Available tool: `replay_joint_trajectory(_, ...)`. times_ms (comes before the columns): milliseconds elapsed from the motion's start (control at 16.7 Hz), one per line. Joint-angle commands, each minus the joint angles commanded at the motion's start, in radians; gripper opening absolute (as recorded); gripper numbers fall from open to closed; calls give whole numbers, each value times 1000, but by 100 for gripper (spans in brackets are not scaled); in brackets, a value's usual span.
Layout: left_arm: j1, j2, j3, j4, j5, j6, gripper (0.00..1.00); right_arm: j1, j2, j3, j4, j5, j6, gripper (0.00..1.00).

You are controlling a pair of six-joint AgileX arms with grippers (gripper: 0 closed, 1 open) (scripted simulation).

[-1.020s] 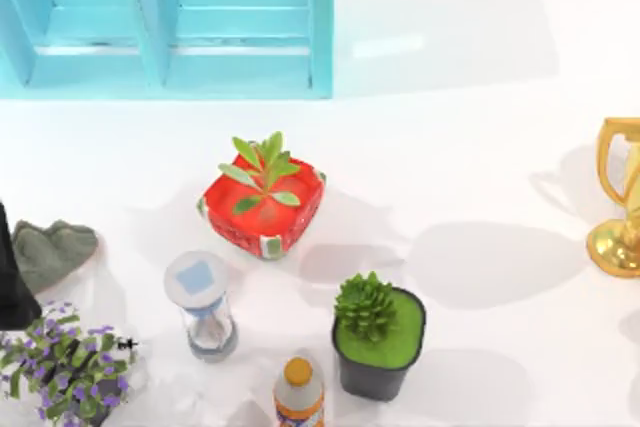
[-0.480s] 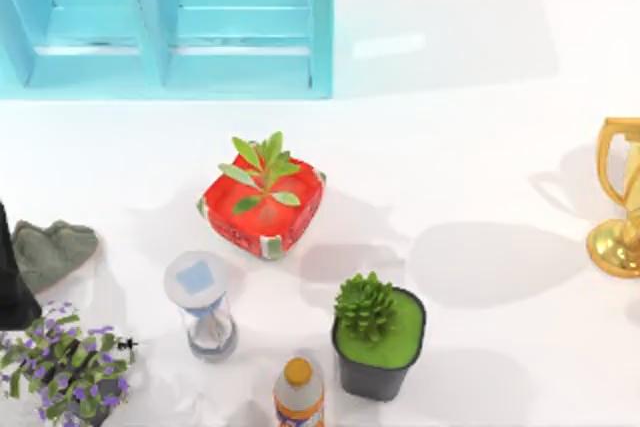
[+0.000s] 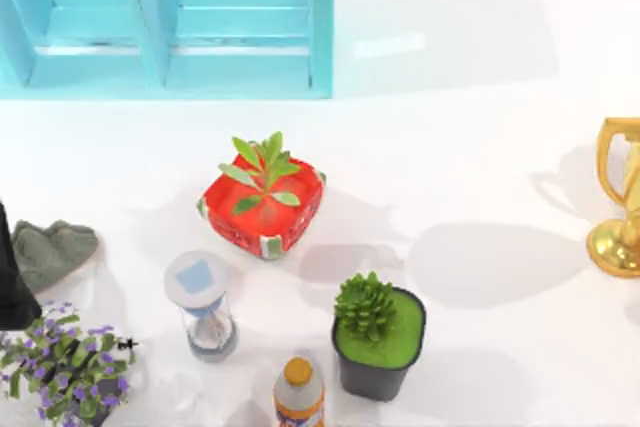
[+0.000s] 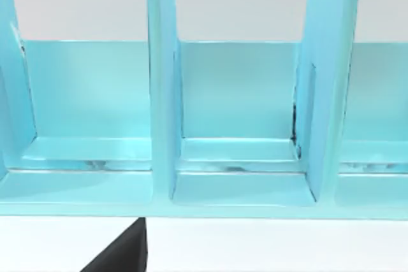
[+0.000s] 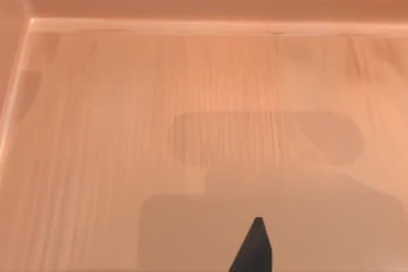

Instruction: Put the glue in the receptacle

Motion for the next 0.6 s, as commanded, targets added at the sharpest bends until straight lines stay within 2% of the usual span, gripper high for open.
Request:
replay_joint_trajectory(240,0,0,0,0,0,0,100,0,0,0,0,0,0,98)
replay_joint_trajectory(600,0,0,0,0,0,0,100,0,0,0,0,0,0,100)
